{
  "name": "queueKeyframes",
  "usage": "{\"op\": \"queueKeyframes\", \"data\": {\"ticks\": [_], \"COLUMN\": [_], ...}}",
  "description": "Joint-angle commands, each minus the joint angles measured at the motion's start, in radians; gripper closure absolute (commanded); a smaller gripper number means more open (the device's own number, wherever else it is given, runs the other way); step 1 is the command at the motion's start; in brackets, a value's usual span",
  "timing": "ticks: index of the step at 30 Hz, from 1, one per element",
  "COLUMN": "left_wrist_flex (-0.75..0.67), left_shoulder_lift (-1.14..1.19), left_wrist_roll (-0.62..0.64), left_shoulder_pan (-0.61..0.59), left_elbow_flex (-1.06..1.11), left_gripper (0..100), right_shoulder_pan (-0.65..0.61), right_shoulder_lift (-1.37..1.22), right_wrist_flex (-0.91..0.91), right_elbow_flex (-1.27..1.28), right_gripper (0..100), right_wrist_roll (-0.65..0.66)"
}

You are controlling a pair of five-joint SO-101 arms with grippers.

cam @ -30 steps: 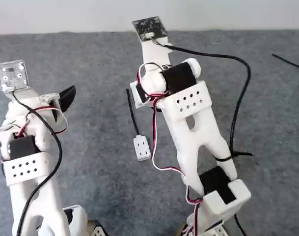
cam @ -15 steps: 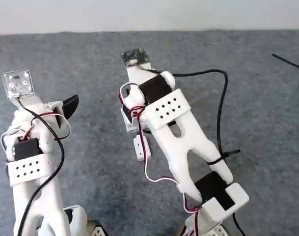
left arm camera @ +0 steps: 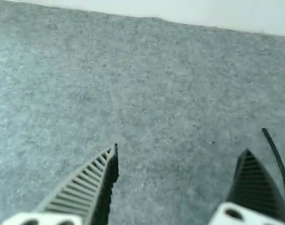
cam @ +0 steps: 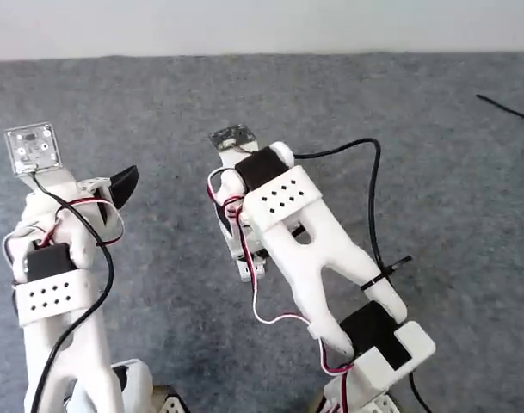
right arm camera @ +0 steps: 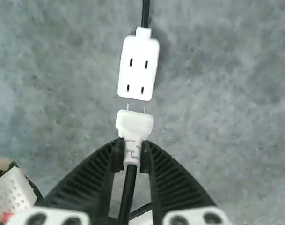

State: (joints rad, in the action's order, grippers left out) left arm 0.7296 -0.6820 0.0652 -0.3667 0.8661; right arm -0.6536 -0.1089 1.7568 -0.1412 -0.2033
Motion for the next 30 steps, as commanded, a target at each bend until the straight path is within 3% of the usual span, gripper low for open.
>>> {"op": "queueKeyframes", "data": {"ticks": [1, 30], "left_wrist_flex": [-0.026, -0.075], "left_shoulder_lift": [-0.005, -0.005], "left_wrist_roll": [0.009, 0.005], "left_shoulder_pan": [0.002, 0.000], "left_elbow_flex": [-0.008, 0.036], "left_gripper": [63, 63], "right_shoulder_pan": [-0.031, -0.033], "right_shoulder_lift": [0.044, -0.119], "right_wrist_flex": [0.039, -0.050], "right_elbow_flex": [-0.008, -0.118], "right_gripper": [99.1, 99.1], "right_wrist_roll": [0.020, 0.025]}}
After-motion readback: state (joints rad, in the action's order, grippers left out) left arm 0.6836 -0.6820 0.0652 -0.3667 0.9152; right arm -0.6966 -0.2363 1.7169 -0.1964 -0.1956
